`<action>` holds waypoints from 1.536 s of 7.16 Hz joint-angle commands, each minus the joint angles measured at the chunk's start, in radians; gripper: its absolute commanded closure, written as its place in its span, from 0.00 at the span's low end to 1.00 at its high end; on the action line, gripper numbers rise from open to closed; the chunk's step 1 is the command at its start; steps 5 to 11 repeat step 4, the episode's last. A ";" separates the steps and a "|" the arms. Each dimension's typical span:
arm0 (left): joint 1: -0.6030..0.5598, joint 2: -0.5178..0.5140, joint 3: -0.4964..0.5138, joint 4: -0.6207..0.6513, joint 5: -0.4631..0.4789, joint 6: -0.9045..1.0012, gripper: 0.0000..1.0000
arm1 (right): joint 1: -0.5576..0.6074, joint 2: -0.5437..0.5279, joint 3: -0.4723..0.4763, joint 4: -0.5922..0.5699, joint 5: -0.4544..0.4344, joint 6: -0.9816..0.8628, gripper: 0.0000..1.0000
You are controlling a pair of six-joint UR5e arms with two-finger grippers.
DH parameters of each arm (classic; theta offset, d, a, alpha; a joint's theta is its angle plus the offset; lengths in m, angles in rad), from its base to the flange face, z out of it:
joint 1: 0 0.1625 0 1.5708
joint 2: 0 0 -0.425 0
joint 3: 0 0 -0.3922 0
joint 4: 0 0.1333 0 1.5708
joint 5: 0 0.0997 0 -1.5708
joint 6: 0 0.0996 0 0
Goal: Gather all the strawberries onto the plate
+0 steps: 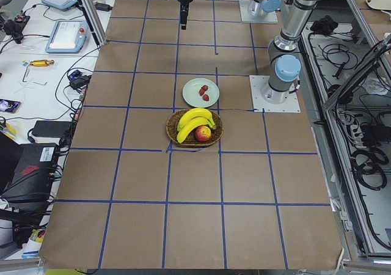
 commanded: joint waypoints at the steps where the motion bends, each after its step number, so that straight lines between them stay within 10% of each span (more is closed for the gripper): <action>1: -0.001 0.004 -0.004 0.000 0.003 -0.002 0.00 | 0.001 0.000 0.000 0.000 -0.002 0.002 0.00; 11: -0.001 0.013 -0.013 0.000 0.005 -0.002 0.00 | 0.001 0.000 0.000 0.001 -0.007 0.002 0.00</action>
